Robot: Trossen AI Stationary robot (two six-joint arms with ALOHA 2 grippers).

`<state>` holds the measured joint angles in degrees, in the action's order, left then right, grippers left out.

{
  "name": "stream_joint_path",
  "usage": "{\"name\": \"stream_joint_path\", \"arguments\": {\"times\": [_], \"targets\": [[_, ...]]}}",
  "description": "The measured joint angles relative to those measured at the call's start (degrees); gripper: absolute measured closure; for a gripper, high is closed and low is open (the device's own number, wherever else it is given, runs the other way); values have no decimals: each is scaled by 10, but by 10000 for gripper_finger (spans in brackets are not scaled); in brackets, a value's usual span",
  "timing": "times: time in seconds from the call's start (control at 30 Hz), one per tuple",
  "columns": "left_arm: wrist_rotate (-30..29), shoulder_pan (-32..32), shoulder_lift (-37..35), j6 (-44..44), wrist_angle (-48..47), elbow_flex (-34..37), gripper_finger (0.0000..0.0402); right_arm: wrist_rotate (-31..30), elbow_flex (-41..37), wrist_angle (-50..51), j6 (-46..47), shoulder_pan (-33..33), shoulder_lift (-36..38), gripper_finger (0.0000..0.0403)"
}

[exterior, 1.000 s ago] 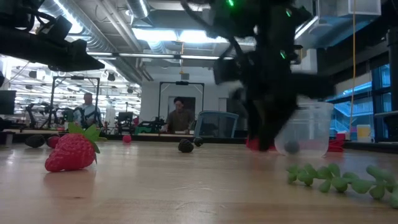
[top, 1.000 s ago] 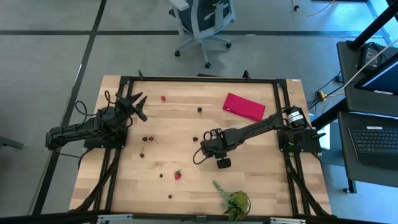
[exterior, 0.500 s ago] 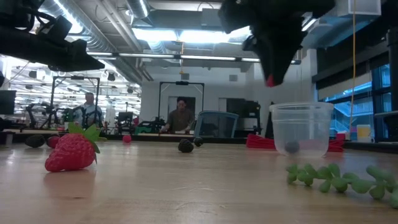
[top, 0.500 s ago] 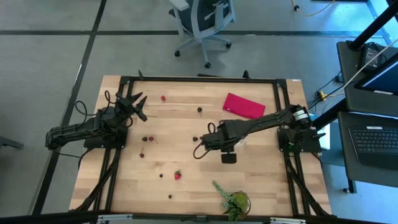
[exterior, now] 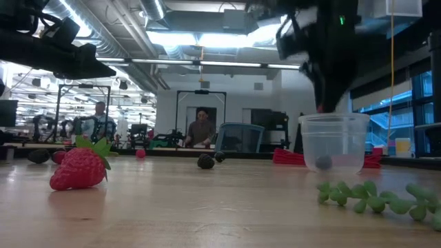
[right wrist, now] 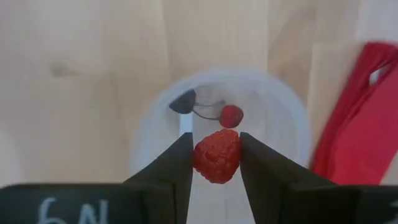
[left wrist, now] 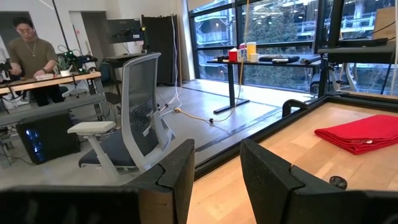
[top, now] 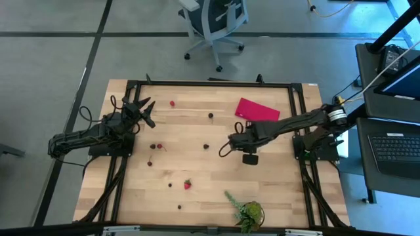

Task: Pick and placing Produce into tupperware
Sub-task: Put the bottom red raspberry into the transparent container, then put the right blackberry into the transparent container

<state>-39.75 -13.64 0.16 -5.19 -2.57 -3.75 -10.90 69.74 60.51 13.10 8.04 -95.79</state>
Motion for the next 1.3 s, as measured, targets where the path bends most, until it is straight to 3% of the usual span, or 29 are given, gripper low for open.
{"name": "stream_joint_path", "arguments": {"times": [0.27,0.83,1.1,1.3], "targets": [[0,0,0,0,0,0,278,2,-81,-75,-23,-25,1,282],[0,0,0,0,0,0,278,0,-85,-84,-18,-26,1,257],[0,0,0,0,0,0,278,-6,-79,-81,-19,-26,1,184],[0,0,0,0,0,0,278,-7,-10,-62,-22,-26,38,146]]}}
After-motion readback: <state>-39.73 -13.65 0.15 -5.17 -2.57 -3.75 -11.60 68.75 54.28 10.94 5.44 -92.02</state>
